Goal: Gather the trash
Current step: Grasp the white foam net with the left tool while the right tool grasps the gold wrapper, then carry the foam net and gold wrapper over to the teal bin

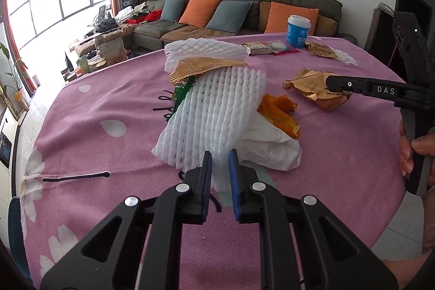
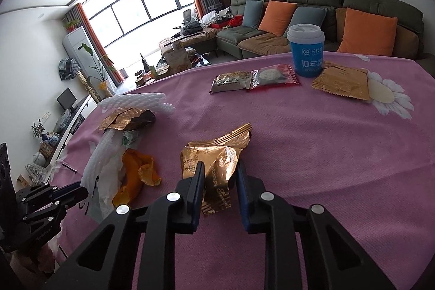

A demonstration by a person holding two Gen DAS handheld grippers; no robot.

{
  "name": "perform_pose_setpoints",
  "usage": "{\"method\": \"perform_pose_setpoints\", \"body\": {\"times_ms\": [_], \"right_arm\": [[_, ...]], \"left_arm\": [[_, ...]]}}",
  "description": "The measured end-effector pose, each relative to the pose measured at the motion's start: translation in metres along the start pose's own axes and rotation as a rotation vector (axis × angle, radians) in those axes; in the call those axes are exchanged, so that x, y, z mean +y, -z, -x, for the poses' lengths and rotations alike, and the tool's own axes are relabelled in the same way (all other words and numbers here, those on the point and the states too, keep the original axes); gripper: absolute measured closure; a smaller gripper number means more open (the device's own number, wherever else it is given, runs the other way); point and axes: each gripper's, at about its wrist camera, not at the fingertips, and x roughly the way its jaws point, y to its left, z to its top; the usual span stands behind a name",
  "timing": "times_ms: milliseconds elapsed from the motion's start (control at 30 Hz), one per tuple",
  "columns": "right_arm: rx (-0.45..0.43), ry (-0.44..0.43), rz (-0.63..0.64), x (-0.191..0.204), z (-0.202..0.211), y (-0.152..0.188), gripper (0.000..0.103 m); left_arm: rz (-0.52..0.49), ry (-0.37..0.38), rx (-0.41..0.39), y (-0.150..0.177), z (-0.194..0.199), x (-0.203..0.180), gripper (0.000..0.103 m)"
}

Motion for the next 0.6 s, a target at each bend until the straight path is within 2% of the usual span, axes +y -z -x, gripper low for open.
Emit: {"method": "perform_pose_setpoints", "body": {"times_ms": [67, 200, 600], "right_arm": [[-0.009, -0.008, 0.003, 0.002, 0.002, 0.001, 0.092], [-0.029, -0.027, 0.010, 0.007, 0.010, 0.001, 0.096], [-0.088, -0.118, 0.029, 0.032, 0.038, -0.004, 0.097]], "left_arm": [[-0.005, -0.002, -0.012, 0.000, 0.006, -0.002, 0.090], [-0.007, -0.011, -0.033, 0.000, 0.018, 0.000, 0.091], [0.019, -0.038, -0.085, 0.011, 0.055, 0.010, 0.091]]}}
